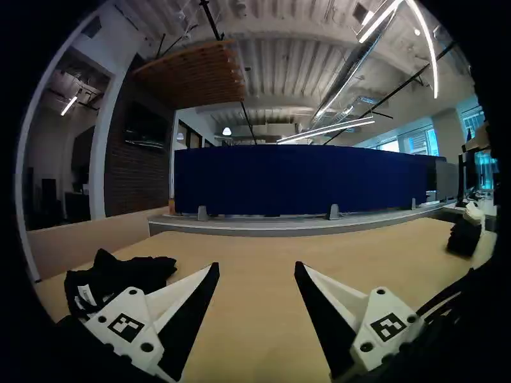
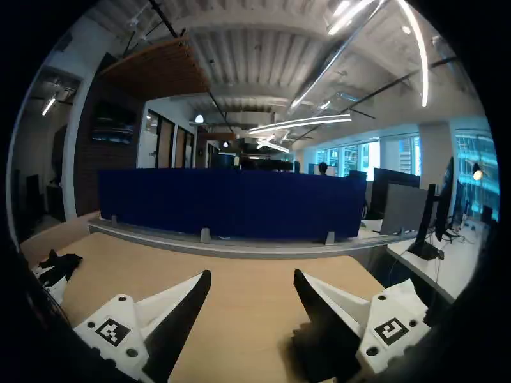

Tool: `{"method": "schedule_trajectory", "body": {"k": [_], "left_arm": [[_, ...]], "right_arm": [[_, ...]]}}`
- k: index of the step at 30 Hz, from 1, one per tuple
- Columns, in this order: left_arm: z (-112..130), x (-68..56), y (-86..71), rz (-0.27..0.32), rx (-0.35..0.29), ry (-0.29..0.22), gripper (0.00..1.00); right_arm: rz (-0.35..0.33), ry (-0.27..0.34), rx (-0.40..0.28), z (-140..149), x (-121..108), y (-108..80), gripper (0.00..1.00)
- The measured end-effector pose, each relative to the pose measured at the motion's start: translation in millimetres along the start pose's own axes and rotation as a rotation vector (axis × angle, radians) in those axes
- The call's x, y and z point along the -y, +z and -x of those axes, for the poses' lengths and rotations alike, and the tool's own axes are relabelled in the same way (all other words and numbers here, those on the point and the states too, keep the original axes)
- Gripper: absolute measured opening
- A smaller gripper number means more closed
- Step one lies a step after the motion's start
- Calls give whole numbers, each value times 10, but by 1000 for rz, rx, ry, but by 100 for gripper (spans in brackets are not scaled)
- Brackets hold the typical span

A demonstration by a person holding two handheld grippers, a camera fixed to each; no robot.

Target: Fold towel

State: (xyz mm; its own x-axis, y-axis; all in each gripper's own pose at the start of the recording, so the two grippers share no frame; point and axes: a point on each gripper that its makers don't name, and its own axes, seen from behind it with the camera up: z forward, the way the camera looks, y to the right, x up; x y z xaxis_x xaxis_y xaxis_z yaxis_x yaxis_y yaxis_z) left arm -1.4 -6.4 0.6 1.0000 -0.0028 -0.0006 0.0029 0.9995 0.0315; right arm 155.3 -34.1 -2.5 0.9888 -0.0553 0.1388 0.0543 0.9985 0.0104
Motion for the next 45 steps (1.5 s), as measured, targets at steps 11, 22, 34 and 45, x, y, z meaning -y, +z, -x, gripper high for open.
{"method": "schedule_trajectory", "body": {"k": [11,22,34,45], "left_arm": [[-3,-38,-1,14,1,3,87],[-10,-40,-8,13,1,3,87],[-14,-39,-19,13,1,3,87],[-17,-40,-22,13,1,3,87]], "right_arm": [[-12,-10,-10,17,10,13,100],[15,-44,-53,107,-187,31,100],[16,29,-88,688,-442,95,100],[5,62,-112,1165,-490,214,100]]}}
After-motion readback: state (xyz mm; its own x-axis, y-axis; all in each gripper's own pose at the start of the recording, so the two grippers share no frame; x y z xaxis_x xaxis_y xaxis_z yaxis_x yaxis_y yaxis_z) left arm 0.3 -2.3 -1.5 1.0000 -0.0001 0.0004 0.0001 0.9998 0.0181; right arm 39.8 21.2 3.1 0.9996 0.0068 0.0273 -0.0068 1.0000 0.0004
